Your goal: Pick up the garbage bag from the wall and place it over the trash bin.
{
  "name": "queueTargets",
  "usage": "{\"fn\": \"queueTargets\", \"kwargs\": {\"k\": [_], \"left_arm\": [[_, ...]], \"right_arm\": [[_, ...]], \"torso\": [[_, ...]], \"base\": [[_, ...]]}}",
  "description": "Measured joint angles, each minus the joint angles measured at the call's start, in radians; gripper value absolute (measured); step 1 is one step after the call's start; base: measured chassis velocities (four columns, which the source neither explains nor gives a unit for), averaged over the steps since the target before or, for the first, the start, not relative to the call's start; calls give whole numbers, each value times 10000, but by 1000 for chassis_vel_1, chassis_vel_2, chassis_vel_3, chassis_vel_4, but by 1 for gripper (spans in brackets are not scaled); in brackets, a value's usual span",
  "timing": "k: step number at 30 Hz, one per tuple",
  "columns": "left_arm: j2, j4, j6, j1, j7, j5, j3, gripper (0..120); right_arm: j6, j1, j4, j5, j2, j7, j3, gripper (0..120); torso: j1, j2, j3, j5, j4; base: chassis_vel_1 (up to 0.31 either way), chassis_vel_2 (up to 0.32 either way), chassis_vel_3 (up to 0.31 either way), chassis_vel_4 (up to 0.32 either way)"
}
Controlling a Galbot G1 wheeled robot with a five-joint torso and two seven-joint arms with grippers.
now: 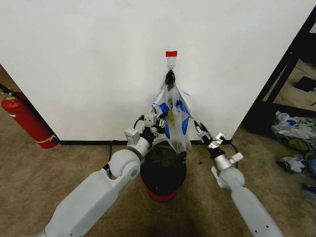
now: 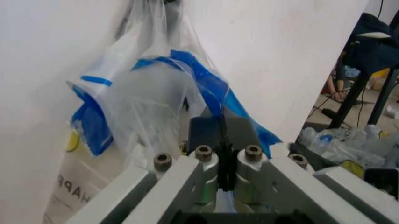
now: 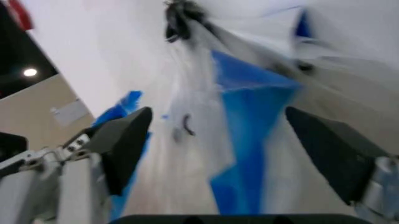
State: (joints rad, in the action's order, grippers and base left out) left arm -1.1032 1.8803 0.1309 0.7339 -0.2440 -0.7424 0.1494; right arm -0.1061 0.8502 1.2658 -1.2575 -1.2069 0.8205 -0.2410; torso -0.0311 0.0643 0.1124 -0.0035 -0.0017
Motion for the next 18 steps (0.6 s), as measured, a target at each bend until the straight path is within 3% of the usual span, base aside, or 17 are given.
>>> {"fn": "queueTargets", "kwargs": {"k": [7, 14, 18], "left_arm": [[-121, -61, 2, 2, -3, 139, 81, 0], [-153, -133, 5, 9, -7, 206, 107, 0], [-141, -198, 5, 0, -8, 228, 110, 0]], "right_arm": [[-81, -507, -111, -489, -82, -212, 228, 63], [-115, -687, -216, -571, -75, -216, 256, 37], [-116, -510, -165, -488, 22, 3, 114, 35]], "torso": [[0, 0, 0, -1, 3], [0, 0, 0, 0, 2], [0, 0, -1, 1, 2]], "base": [[0, 0, 0, 0], [0, 0, 0, 0], [0, 0, 0, 0]]}}
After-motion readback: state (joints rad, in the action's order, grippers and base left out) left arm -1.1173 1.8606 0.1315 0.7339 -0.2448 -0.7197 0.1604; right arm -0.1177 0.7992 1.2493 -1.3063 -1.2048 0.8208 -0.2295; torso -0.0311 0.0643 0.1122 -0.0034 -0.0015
